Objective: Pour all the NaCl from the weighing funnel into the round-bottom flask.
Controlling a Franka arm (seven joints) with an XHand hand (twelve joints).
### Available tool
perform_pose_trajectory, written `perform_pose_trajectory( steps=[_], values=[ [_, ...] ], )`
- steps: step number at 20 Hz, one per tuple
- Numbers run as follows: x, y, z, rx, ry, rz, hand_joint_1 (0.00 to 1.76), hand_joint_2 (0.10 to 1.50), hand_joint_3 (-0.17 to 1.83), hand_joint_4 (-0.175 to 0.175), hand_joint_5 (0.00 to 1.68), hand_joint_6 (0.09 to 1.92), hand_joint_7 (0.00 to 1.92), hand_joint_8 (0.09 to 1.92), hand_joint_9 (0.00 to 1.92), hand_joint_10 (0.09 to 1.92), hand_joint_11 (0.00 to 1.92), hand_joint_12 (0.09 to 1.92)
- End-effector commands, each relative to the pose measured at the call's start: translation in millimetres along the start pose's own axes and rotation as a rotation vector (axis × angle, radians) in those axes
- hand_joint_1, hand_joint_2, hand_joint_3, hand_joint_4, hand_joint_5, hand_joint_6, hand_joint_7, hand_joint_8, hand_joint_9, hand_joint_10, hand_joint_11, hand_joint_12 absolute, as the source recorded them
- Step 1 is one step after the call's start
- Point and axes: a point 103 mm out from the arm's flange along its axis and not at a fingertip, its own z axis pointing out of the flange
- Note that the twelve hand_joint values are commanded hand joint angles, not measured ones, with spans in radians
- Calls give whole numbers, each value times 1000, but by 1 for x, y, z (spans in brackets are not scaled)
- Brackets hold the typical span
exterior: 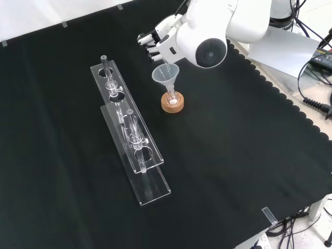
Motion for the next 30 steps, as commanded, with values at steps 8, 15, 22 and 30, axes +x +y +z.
perform_pose_trajectory(
  steps=[8,15,22,30],
  values=[
    [-2,-1,-9,10,-71,13,1094,667,786,150,1118,998,903,709,1065,460,596,1208],
    [2,-4,-13,11,-110,13,1093,666,786,154,1119,997,902,710,1066,459,595,1209],
    [5,-7,-20,9,-161,12,1093,665,787,157,1120,996,902,710,1066,458,595,1209],
    [9,-7,-23,28,-212,16,1093,664,788,159,1121,994,901,710,1067,457,597,1208]
  ],
)
